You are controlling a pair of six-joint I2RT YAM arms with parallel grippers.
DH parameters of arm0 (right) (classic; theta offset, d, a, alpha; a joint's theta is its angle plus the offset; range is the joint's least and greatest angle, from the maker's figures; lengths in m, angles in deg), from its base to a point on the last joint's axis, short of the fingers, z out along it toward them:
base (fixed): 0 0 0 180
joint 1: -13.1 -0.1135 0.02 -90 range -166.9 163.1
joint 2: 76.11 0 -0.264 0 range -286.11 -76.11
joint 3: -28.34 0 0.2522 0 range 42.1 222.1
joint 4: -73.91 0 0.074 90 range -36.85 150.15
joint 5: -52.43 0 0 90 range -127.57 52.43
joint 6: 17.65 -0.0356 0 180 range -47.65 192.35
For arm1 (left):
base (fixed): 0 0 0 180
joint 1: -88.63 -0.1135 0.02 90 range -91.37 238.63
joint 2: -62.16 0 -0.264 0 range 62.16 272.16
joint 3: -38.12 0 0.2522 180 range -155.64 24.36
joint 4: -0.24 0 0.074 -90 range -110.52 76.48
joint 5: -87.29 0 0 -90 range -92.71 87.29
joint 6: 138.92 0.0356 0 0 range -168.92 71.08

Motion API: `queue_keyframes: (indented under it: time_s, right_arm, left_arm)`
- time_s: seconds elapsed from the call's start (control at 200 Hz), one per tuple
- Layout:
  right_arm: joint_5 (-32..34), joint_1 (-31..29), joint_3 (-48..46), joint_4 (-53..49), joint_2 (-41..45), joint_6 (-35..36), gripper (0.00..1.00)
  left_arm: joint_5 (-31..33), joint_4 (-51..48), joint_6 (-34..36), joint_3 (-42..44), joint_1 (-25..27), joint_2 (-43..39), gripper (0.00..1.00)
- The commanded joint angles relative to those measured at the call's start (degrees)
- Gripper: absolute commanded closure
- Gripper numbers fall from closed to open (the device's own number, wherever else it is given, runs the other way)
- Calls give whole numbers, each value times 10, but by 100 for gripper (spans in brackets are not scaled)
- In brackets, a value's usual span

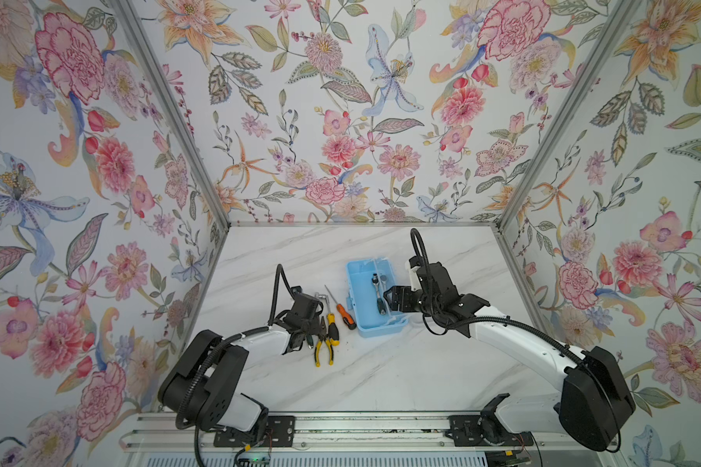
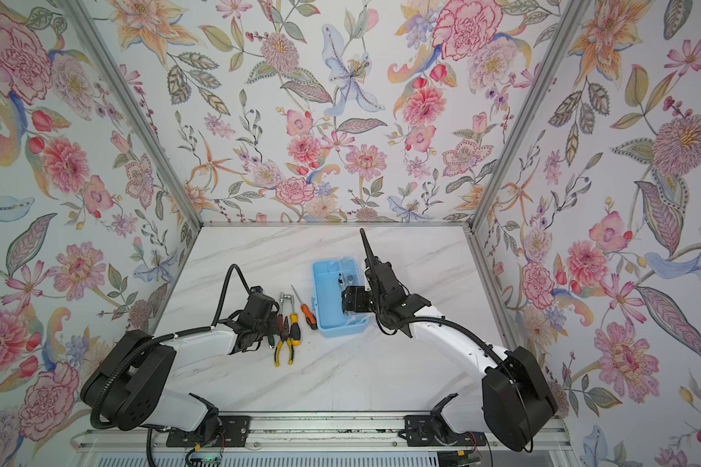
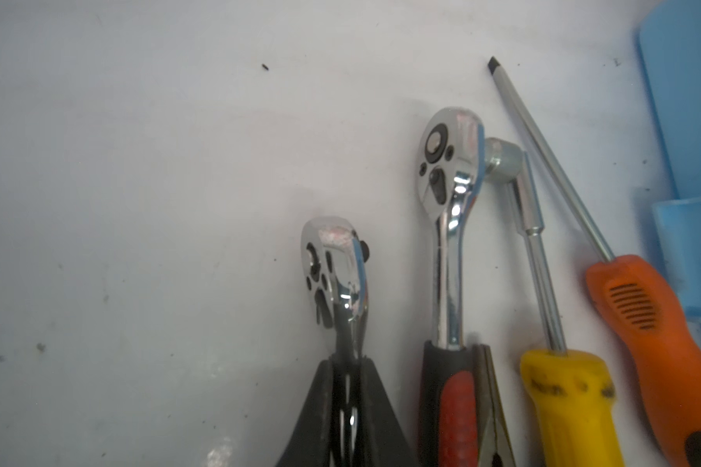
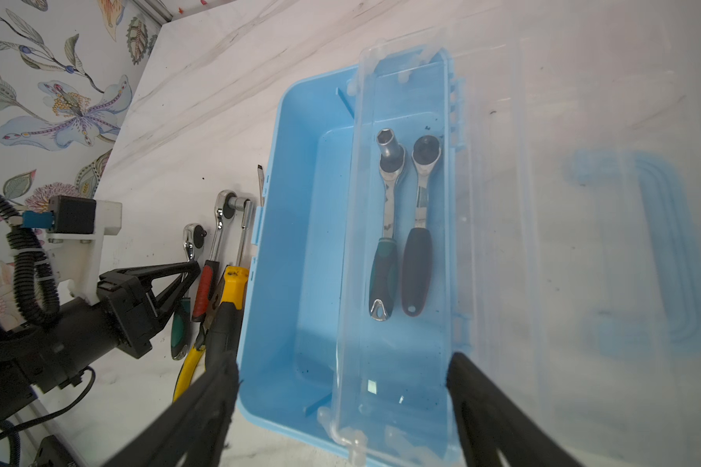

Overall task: Pack the tool kit
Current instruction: 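Grasp the small chrome ratchet wrench by its head with the left gripper, then carry the ratchet over the blue box and lower it beside the others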

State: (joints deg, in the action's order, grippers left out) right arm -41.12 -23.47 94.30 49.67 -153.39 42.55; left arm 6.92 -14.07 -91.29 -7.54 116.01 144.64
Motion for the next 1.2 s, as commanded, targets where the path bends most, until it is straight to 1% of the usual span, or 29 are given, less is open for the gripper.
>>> queue_keyframes:
  time_s: [0.0,0.13,0.19,0.27,0.44,0.575,0.701,0.981,1.196]
  right_arm:
    - [-2,0,13,14,2,1,18]
    - [-2,1,14,16,13,-4,18]
    - [-3,2,13,20,18,-6,18]
    - [-6,6,14,22,19,-8,18]
    - [-12,13,13,25,23,-13,18]
    - [-16,17,13,20,31,-13,18]
    - [-13,25,8,14,47,-10,18]
    - [-17,41,-7,15,60,-11,18]
    - [-22,48,-16,22,61,-13,18]
  left_arm:
    - [14,-44,4,-23,-3,-70,100]
    - [-21,-51,-22,-72,16,-126,100]
    - [-37,-38,-39,-101,36,-127,100]
    - [-62,-11,-59,-142,62,-107,100]
    - [-102,68,-94,-221,105,-20,100]
    - [-100,97,-111,-272,124,54,100]
    - [-97,102,-119,-306,129,126,100]
    - [-78,52,-118,-382,130,242,100]
    - [-59,11,-105,-431,130,302,100]
